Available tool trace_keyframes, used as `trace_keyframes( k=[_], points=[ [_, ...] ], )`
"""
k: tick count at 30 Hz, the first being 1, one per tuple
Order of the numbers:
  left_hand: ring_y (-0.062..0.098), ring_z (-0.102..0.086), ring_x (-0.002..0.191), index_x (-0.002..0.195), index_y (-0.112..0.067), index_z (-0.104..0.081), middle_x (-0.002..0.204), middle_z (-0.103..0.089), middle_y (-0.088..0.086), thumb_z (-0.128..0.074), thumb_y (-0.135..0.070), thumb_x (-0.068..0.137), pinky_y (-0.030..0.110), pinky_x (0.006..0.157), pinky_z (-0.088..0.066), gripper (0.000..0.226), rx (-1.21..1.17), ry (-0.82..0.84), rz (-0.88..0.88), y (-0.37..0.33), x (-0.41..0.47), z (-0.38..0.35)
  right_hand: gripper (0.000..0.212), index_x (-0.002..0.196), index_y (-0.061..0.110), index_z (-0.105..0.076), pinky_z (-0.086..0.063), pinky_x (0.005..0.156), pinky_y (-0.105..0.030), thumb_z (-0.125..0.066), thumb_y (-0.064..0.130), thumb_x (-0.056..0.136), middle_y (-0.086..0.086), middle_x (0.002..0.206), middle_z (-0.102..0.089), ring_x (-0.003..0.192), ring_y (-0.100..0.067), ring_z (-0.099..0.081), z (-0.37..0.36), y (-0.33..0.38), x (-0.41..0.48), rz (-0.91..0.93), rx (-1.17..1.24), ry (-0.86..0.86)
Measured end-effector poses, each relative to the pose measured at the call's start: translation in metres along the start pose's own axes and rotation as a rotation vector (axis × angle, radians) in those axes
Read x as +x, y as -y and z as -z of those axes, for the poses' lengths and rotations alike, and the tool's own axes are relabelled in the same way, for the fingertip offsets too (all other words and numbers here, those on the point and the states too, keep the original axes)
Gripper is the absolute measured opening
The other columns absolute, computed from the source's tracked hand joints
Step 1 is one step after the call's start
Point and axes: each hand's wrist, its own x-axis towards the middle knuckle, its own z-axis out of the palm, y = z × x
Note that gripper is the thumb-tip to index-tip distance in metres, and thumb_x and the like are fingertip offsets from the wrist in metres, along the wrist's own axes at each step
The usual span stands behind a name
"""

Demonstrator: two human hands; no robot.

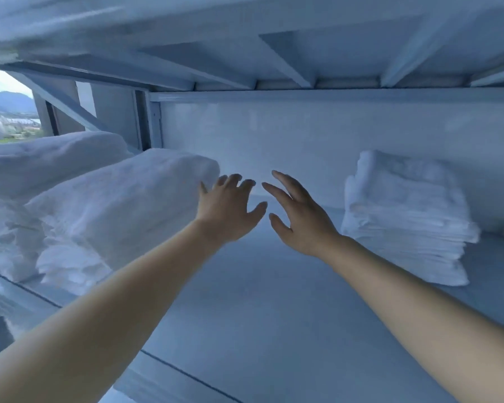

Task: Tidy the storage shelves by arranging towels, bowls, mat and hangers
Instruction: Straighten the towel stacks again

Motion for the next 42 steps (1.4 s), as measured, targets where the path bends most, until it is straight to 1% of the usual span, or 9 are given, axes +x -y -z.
trace_keyframes(
  k=[7, 10, 14, 17, 21, 25, 31, 37, 42],
  points=[
    [0.02, -0.038, 0.128, 0.135, -0.026, -0.04, 0.142, -0.038, -0.003, -0.042, -0.052, 0.088, 0.04, 0.101, -0.035, 0.053, -0.201, 0.025, -0.196, -0.122, 0.015, -0.023, 0.055, 0.142, 0.025, -0.032, -0.045, 0.081, -0.026, -0.051, 0.027, 0.091, 0.009, 0.156, -0.013, 0.141, -0.012, -0.02, 0.087, -0.074, -0.068, -0.141, -0.167, -0.014],
    [0.021, -0.036, 0.129, 0.139, -0.028, -0.032, 0.145, -0.03, -0.003, -0.052, -0.048, 0.085, 0.037, 0.091, -0.041, 0.061, -0.275, 0.035, -0.231, -0.163, 0.016, -0.034, 0.056, 0.142, 0.022, -0.032, -0.044, 0.09, -0.03, -0.052, 0.028, 0.09, 0.005, 0.156, -0.015, 0.141, -0.013, -0.019, 0.114, -0.103, -0.098, -0.193, -0.236, 0.002],
    [0.024, -0.022, 0.136, 0.144, -0.044, -0.007, 0.153, -0.014, -0.006, -0.06, -0.051, 0.076, 0.039, 0.086, -0.045, 0.086, -0.243, 0.023, -0.244, -0.196, 0.014, -0.05, 0.059, 0.142, 0.02, -0.034, -0.031, 0.106, -0.028, -0.056, 0.028, 0.088, 0.003, 0.155, -0.017, 0.142, -0.015, -0.019, 0.135, -0.132, -0.13, -0.224, -0.25, 0.003],
    [0.03, -0.007, 0.141, 0.143, -0.046, 0.004, 0.155, -0.006, -0.004, -0.063, -0.054, 0.074, 0.043, 0.097, -0.039, 0.097, -0.116, -0.004, -0.264, -0.21, 0.012, -0.062, 0.062, 0.143, 0.022, -0.032, -0.029, 0.11, -0.028, -0.058, 0.029, 0.087, 0.004, 0.156, -0.016, 0.142, -0.013, -0.017, 0.142, -0.147, -0.151, -0.25, -0.239, 0.039],
    [0.029, 0.003, 0.143, 0.144, -0.04, 0.013, 0.157, 0.005, -0.003, -0.066, -0.051, 0.074, 0.044, 0.107, -0.03, 0.106, -0.02, -0.039, -0.265, -0.223, 0.009, -0.076, 0.073, 0.146, 0.033, -0.02, -0.036, 0.105, -0.029, -0.061, 0.031, 0.086, 0.01, 0.156, -0.007, 0.143, -0.009, -0.011, 0.145, -0.161, -0.173, -0.262, -0.213, 0.102],
    [0.029, -0.004, 0.143, 0.142, -0.039, 0.018, 0.157, 0.001, -0.002, -0.068, -0.046, 0.075, 0.043, 0.104, -0.035, 0.11, 0.008, -0.081, -0.278, -0.229, 0.014, -0.08, 0.083, 0.145, 0.041, -0.011, -0.044, 0.098, -0.033, -0.064, 0.029, 0.083, 0.016, 0.155, 0.002, 0.142, -0.009, -0.007, 0.141, -0.168, -0.174, -0.266, -0.185, 0.131],
    [0.033, -0.003, 0.141, 0.139, -0.036, 0.03, 0.156, 0.005, -0.001, -0.072, -0.052, 0.068, 0.047, 0.1, -0.034, 0.124, 0.145, -0.047, -0.226, -0.241, 0.021, -0.088, 0.093, 0.146, 0.039, -0.008, -0.045, 0.095, -0.032, -0.068, 0.017, 0.078, 0.01, 0.155, 0.003, 0.141, -0.015, -0.008, 0.124, -0.178, -0.165, -0.259, -0.104, 0.093],
    [0.031, -0.011, 0.139, 0.14, -0.035, 0.027, 0.155, -0.001, 0.001, -0.068, -0.046, 0.075, 0.045, 0.099, -0.038, 0.116, 0.167, -0.08, -0.203, -0.244, 0.024, -0.093, 0.086, 0.146, 0.031, -0.019, -0.034, 0.104, -0.03, -0.067, 0.01, 0.078, 0.0, 0.154, -0.008, 0.137, -0.022, -0.017, 0.11, -0.181, -0.163, -0.259, -0.045, 0.005],
    [0.033, -0.013, 0.14, 0.127, -0.029, 0.046, 0.155, 0.0, 0.004, -0.067, -0.032, 0.077, 0.042, 0.099, -0.038, 0.124, 0.238, -0.091, -0.182, -0.248, 0.02, -0.098, 0.087, 0.146, 0.032, -0.018, -0.037, 0.098, -0.026, -0.065, 0.006, 0.077, 0.002, 0.153, -0.007, 0.137, -0.022, -0.016, 0.109, -0.179, -0.163, -0.266, -0.061, 0.005]
  ],
)
